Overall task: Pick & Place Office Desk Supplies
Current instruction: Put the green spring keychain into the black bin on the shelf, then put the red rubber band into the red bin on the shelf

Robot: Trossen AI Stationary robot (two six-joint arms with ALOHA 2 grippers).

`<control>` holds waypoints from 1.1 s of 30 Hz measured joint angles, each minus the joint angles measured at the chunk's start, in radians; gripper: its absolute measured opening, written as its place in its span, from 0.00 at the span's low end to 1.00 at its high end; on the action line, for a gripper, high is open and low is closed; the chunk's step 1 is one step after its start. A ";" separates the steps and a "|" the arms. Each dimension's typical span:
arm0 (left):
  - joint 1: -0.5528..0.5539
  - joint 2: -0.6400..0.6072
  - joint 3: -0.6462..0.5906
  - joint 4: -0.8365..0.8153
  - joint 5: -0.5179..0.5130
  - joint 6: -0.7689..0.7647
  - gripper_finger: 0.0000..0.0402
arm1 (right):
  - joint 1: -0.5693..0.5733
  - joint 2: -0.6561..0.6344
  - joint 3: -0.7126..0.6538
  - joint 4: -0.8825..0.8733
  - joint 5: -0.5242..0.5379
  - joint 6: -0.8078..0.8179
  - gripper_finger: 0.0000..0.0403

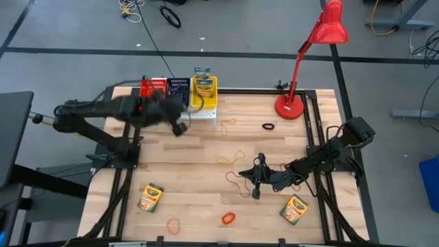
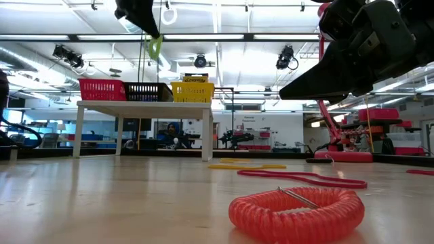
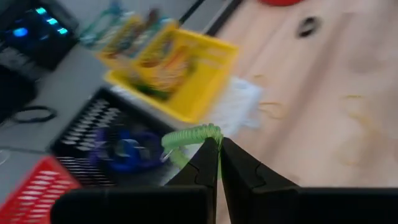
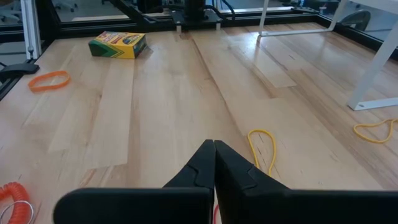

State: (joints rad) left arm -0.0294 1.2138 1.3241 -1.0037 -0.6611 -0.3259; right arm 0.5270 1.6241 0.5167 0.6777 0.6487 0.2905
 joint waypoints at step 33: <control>0.403 -0.013 -0.062 0.109 0.233 0.266 0.34 | 0.000 0.000 0.000 -0.001 0.000 0.000 0.01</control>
State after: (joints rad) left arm 0.3735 1.2005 1.2618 -0.8950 -0.4278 -0.0595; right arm 0.5270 1.6241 0.5167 0.6769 0.6487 0.2905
